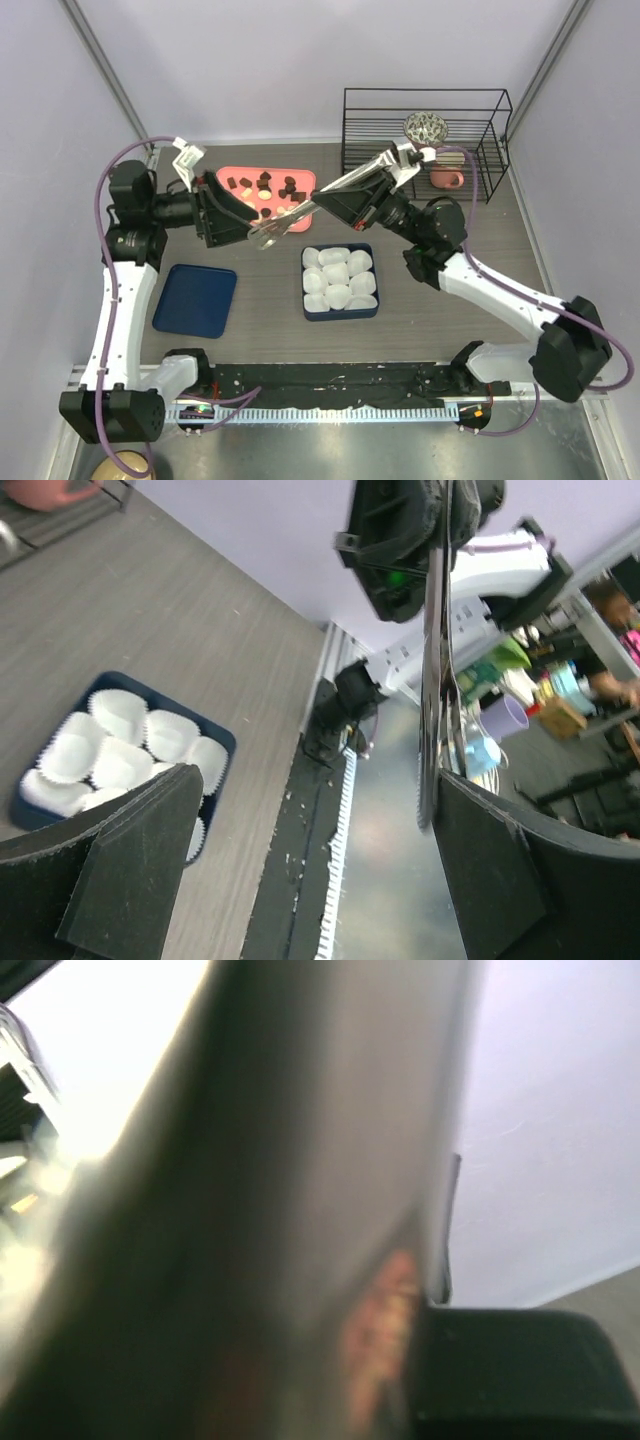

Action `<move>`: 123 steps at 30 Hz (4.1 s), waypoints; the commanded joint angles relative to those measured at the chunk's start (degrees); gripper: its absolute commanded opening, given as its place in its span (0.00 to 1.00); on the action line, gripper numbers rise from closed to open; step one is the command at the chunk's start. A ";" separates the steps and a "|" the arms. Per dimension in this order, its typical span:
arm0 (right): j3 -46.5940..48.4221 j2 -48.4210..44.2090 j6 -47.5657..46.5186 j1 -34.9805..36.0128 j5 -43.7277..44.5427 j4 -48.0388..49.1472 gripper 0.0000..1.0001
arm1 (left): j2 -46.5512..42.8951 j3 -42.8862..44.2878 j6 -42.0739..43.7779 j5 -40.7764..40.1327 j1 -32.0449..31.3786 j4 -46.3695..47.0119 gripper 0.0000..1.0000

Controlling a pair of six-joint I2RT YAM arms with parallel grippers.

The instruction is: Pack the chocolate

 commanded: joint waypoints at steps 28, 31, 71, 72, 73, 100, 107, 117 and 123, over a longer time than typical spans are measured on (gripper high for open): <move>9.10 -11.26 -44.48 -5.14 9.96 -49.60 0.01 | 19.12 11.35 26.43 -56.45 -2.27 -17.27 0.96; 8.74 -10.91 -45.80 -5.14 11.19 -50.56 0.01 | 20.96 12.84 26.44 -66.66 -3.61 -16.65 0.87; 3.73 -11.00 -48.96 -5.14 15.42 -52.76 0.01 | 52.86 16.88 28.10 -70.49 9.13 -7.86 0.42; 3.82 -11.00 -48.96 -5.14 15.33 -52.76 0.01 | 53.04 16.88 28.10 -70.66 9.13 -7.77 0.42; 3.99 -11.00 -48.88 -5.14 15.33 -52.85 0.01 | 53.48 16.88 28.10 -70.66 8.96 -7.77 0.42; 4.44 -12.14 -50.02 -5.23 17.88 -56.63 0.01 | 52.52 9.42 36.28 -76.72 1.40 -11.02 0.02; 2.77 -11.88 -50.46 -5.14 19.28 -56.36 0.01 | 48.04 3.00 36.45 -75.94 -1.42 -12.17 0.00; 1.10 -11.26 -50.81 -5.14 20.34 -55.75 0.01 | 40.92 -3.77 34.70 -73.31 -3.26 -16.82 0.01; -0.13 -10.21 -51.42 -5.14 20.87 -55.05 0.01 | 39.60 -4.74 33.91 -70.23 -4.49 -21.04 0.08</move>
